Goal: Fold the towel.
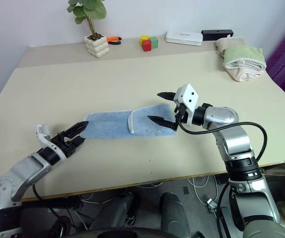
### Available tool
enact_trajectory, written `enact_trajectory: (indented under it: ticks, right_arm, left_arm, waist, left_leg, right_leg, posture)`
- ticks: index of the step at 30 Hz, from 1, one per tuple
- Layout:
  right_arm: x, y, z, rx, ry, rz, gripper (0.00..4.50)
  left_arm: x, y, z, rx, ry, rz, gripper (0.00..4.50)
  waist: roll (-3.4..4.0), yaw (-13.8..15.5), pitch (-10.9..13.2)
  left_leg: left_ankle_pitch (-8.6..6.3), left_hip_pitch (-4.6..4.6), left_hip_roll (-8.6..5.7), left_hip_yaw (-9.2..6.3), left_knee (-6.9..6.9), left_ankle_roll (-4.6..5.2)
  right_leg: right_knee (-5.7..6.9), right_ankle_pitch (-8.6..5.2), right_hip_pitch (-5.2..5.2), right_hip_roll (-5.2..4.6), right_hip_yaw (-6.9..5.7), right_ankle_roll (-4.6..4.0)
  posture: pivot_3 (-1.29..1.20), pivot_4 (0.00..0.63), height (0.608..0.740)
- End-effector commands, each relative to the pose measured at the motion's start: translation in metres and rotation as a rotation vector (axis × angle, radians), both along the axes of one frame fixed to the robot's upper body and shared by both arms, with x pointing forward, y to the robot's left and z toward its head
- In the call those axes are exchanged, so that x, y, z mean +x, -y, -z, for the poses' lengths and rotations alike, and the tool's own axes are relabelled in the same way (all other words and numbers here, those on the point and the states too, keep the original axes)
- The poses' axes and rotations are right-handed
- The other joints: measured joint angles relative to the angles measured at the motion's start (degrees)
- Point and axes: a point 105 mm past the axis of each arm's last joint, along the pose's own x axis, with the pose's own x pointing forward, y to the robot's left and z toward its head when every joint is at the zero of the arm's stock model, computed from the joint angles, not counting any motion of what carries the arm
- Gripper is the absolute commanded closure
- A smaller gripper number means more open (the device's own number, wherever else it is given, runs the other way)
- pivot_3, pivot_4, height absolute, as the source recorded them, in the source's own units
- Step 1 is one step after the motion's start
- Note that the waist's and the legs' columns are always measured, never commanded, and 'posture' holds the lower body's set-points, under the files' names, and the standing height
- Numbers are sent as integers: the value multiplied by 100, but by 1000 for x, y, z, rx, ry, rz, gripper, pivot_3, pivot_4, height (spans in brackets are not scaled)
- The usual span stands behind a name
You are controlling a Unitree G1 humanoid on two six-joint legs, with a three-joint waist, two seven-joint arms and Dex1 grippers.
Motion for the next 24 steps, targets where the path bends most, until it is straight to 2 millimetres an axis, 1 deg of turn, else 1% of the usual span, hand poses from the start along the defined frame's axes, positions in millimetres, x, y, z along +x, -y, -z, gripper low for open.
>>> enact_trajectory:
  ticks: [1, 2, 4, 5, 8, 12, 14, 16, 17, 18, 21, 23, 24]
  right_arm:
    - [-1, -3, -15, 12, 68, -8, 0]
    - [-1, -3, -15, 12, 70, -5, 0]
    - [0, -1, -15, 8, 72, 4, 0]
    - [1, 5, -13, -1, 68, 25, 0]
    - [3, 19, -13, -21, 66, 59, 0]
    - [-2, 37, -19, 0, 59, 75, 0]
    - [-15, 59, -20, -8, 36, 81, 0]
    - [-26, 78, -12, -50, -10, 95, 0]
    - [-29, 83, -10, -67, -13, 103, 0]
    - [-30, 86, -10, -71, -9, 110, 0]
    - [-33, 92, -13, -64, 2, 140, 0]
    - [-34, 93, -14, -48, 7, 154, 0]
    - [-38, 93, -14, -36, 3, 153, 0]
  left_arm:
    - [5, 10, 1, 18, -10, 37, 2308]
    - [7, 10, 1, 16, -6, 34, 2888]
    - [8, 10, -2, 12, 10, 39, 3852]
    - [9, 11, -8, 10, 36, 47, 4404]
    - [13, 12, -22, 30, 95, 60, 4461]
    - [17, 18, -40, 72, 186, 95, 4461]
    - [21, 29, -58, 176, 288, 166, 4461]
    - [22, 48, -71, 307, 392, 272, 4461]
    - [20, 56, -74, 318, 423, 319, 4461]
    - [20, 65, -76, 303, 442, 361, 4461]
    - [25, 97, -83, 322, 526, 489, 4461]
    - [33, 116, -86, 347, 578, 540, 4461]
    - [38, 131, -89, 364, 620, 578, 4461]
  waist:
    - [-1, -14, 0]
    - [-4, -17, 2]
    - [0, -19, 0]
    - [0, -19, 0]
    - [-3, -14, 2]
    - [-8, -9, 5]
    - [-10, 15, 6]
    - [-12, 128, 8]
    - [-8, 126, 6]
    - [-2, 123, 4]
    - [-2, 109, 4]
    - [-2, 122, 5]
    - [-4, 129, 6]
  left_leg:
    - [0, -1, 0, 0, 0, 0]
    - [0, -2, -1, 1, -3, 0]
    - [0, -3, 0, 1, -6, 1]
    - [0, -2, 0, 0, -7, 0]
    - [1, -3, 0, 0, -5, -2]
    - [1, -7, 0, 0, -3, -1]
    - [0, -7, 0, 1, -5, 0]
    - [0, -11, 0, -4, -6, 0]
    - [-1, -12, 0, -4, -7, 1]
    - [-2, -12, 0, 3, -10, 3]
    - [-4, -8, 0, 12, -7, 5]
    - [-3, -9, 2, 12, -6, 5]
    - [-3, -9, 2, 12, -7, 5]
  right_leg:
    - [-1, 0, 0, 0, 0, 0]
    - [-3, 1, -1, 0, 1, 1]
    - [-2, 2, -6, 0, 1, 4]
    - [2, 2, -7, 0, 1, 4]
    - [10, 1, -9, 0, 0, 2]
    - [-4, 1, -6, 0, 0, 1]
    - [-8, 1, -6, 0, 0, 1]
    - [-12, 1, -6, 0, -7, 1]
    - [-15, 1, -6, -1, -8, 1]
    - [-21, 1, -6, -2, -2, 0]
    - [-21, 3, -4, -2, 6, 1]
    - [-20, 3, -4, -2, 3, 1]
    - [-20, 2, -5, -2, 3, 1]
  posture:
    - [0, 150, 740]
    - [0, 150, 740]
    - [0, 150, 740]
    - [0, 150, 740]
    - [0, 150, 740]
    - [0, 150, 740]
    - [0, 150, 740]
    - [0, 150, 740]
    - [0, 150, 740]
    - [0, 150, 740]
    - [0, 150, 740]
    - [0, 150, 740]
    - [0, 150, 740]
